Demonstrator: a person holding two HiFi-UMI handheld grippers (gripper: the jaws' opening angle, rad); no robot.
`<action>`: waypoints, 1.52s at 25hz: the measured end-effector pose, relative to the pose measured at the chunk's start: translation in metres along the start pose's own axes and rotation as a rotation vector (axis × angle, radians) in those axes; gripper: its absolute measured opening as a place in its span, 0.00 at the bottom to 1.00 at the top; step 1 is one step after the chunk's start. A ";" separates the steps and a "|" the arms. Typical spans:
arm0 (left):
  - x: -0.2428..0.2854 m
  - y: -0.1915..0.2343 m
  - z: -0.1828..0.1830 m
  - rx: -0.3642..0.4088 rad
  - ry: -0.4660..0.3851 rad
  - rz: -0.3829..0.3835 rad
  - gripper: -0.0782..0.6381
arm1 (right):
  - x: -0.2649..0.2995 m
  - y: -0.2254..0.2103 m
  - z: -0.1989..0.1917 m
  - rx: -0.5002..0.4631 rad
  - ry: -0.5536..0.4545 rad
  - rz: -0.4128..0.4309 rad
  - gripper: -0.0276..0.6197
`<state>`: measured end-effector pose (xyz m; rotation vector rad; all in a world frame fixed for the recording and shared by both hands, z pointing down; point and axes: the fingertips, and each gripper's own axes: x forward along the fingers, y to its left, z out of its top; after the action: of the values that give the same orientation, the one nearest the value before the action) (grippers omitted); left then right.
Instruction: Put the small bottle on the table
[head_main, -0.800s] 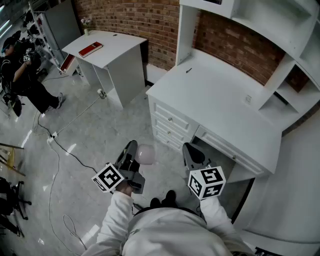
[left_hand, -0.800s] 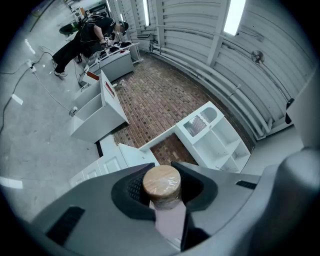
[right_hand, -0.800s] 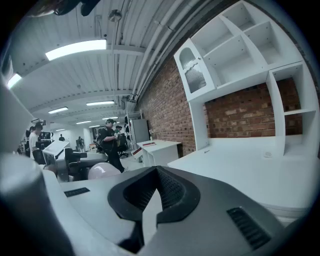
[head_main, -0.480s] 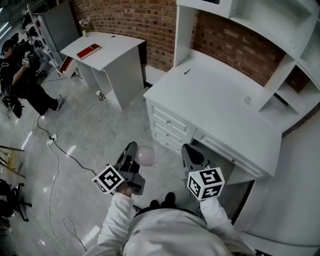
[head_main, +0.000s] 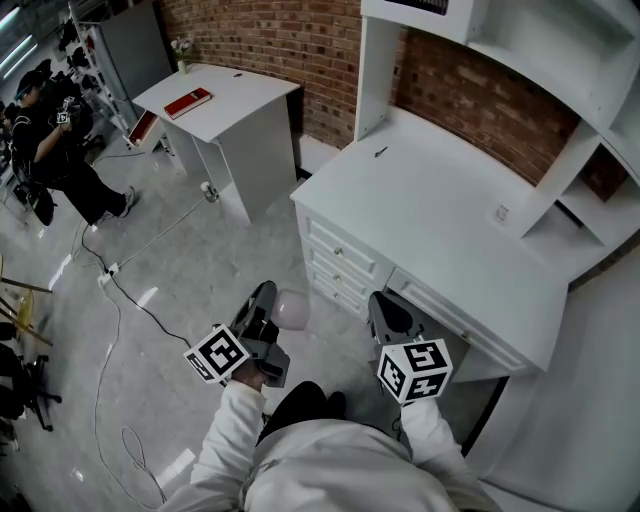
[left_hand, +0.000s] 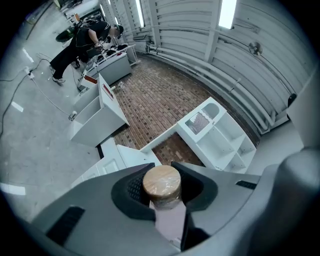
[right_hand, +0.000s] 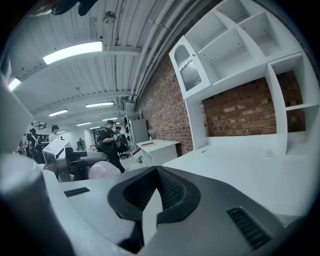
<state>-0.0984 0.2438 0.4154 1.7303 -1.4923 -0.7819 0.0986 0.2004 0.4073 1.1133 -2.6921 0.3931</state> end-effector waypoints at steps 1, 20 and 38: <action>0.002 -0.001 -0.001 0.003 0.001 0.003 0.27 | 0.000 -0.003 0.000 0.005 0.000 -0.001 0.09; 0.115 0.045 0.020 -0.013 0.052 0.022 0.27 | 0.085 -0.065 0.016 0.036 0.034 -0.060 0.09; 0.269 0.100 0.091 -0.028 0.130 -0.033 0.27 | 0.230 -0.113 0.070 0.050 0.037 -0.142 0.09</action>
<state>-0.1882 -0.0418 0.4479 1.7550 -1.3631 -0.6901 0.0136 -0.0509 0.4253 1.2889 -2.5651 0.4537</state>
